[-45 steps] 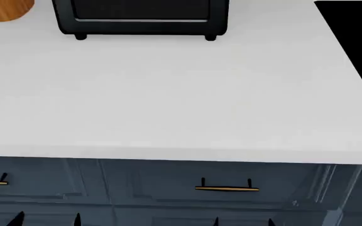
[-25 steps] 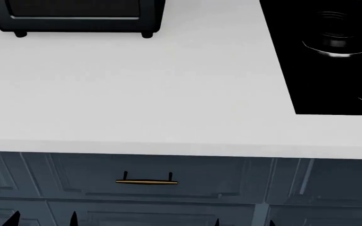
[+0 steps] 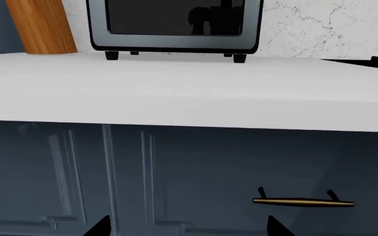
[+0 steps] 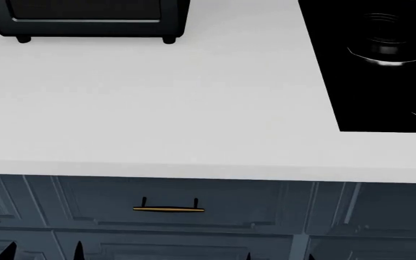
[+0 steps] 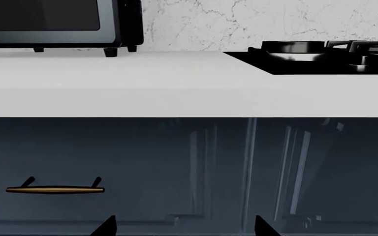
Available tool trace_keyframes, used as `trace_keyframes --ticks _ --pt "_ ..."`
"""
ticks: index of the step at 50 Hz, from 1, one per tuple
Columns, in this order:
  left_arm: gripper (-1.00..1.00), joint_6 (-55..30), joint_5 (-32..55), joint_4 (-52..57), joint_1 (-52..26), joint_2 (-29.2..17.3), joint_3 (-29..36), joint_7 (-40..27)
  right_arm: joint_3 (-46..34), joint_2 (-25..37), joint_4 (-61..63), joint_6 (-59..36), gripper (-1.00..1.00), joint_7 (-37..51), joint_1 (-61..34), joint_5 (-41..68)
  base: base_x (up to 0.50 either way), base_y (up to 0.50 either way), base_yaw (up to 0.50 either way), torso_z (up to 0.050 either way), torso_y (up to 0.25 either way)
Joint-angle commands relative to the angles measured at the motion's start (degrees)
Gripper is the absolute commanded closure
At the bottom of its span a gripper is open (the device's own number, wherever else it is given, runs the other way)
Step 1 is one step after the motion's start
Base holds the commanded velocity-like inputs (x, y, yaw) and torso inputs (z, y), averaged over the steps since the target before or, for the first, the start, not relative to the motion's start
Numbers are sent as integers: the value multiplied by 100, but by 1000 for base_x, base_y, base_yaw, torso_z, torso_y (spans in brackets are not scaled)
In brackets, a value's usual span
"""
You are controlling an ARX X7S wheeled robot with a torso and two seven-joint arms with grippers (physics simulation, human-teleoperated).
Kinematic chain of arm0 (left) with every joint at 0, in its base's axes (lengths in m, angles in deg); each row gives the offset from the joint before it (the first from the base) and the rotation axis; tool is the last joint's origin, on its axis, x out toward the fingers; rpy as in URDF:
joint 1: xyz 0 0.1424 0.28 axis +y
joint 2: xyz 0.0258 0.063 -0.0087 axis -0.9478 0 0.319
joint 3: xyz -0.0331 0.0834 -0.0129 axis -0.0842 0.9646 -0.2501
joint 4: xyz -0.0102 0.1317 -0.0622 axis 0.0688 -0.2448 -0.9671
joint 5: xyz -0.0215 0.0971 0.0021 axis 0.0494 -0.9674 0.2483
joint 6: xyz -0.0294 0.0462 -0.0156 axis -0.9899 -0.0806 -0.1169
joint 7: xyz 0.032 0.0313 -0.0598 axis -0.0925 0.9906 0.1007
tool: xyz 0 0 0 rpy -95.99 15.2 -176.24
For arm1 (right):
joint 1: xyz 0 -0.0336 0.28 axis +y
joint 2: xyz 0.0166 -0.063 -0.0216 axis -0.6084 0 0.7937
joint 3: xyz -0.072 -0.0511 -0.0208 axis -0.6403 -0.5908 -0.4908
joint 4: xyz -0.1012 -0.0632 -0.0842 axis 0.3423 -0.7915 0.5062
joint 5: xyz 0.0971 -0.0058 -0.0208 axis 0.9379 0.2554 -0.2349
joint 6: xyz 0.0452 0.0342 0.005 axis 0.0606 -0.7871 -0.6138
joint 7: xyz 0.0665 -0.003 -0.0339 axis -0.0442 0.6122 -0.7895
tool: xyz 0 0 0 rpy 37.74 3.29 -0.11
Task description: Decrease the toaster oven temperature.
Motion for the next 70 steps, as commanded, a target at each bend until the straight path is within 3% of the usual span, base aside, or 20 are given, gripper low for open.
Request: trace_keyframes --ticks 1,14,33,43,52,59,63,70 --pt "-100 -73 -220 83 38 188 -207 176 137 -122 109 -73 -100 -123 52 -134 0 0 0 0 0" --pt "-100 -210 -85 388 105 15 -12 24 -10 40 373 -124 -100 76 180 -4 0 0 0 0 0" --pt "-100 -1105 -136 1557 -45 -480 329 158 -131 368 1729 -807 -100 250 326 7 0 0 0 0 0" --pt "-100 -2243 159 2788 -134 -903 391 502 -80 757 3198 -2434 -100 133 -143 164 0 0 0 0 0" --pt "-100 -2639 41 3730 347 -1386 657 724 132 920 4200 -3989 -100 44 -977 643 0 0 0 0 0" --pt "-100 -2898 328 4350 921 -1758 634 1034 301 960 4569 -4992 -100 63 -1719 940 0 0 0 0 0" --pt "-100 -3498 761 4862 857 -1820 311 1086 383 960 4787 -5778 -100 66 -2423 1167 0 0 0 0 0" --pt "-100 -3546 1031 4934 984 -1833 192 1181 563 763 4826 -6548 -100 72 -3166 1515 0 0 0 0 0"
